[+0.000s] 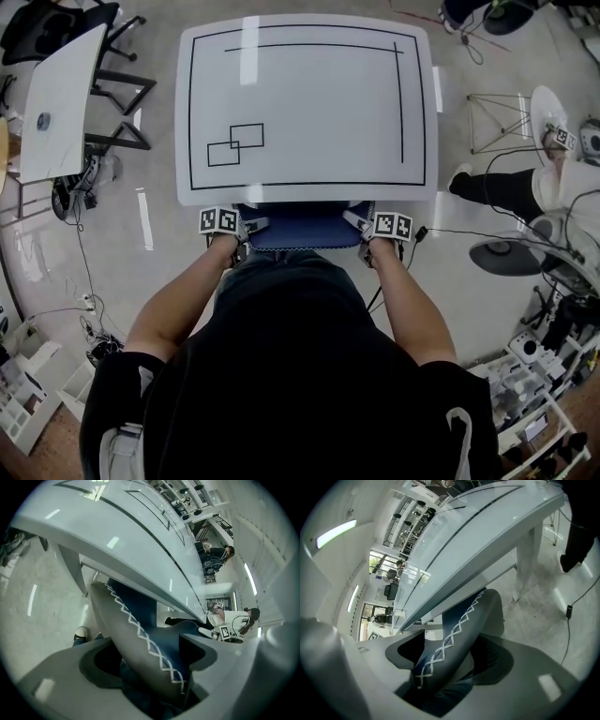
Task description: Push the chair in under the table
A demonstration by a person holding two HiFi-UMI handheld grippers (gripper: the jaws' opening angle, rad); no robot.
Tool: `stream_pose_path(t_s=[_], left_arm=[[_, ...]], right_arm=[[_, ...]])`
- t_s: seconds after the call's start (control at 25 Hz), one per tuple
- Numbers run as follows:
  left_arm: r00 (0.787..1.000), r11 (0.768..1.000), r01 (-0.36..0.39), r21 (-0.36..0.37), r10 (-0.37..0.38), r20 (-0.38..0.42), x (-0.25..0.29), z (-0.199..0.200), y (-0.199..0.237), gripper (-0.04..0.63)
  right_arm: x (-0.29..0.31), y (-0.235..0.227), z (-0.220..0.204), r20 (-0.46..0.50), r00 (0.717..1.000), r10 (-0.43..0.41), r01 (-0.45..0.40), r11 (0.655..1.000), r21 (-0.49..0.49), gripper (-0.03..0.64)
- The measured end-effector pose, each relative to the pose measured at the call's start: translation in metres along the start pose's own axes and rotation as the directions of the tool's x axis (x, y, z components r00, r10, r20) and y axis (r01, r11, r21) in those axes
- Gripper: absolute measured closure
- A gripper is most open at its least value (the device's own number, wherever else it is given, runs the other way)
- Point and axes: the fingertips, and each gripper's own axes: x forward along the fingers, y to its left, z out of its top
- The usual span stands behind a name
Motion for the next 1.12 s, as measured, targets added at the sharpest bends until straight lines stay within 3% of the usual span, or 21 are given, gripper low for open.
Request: stream_pose_path(t_s=[0.64, 1.12], left_arm=[[0.999, 1.000, 0.023, -0.002, -0.023, 0.043, 0.010, -0.007, 0.010, 0.221], [0.997, 1.000, -0.019, 0.013, 0.018, 0.075, 0.016, -0.010, 0.027, 0.222]], right_arm=[[0.007, -0.011, -0.006, 0.004, 1.000, -0.003, 0.003, 0.999, -0.046, 0.268], [0.019, -0.028, -0.030, -0.019, 0.999, -0.031, 0.029, 0.995, -0.098, 0.273]])
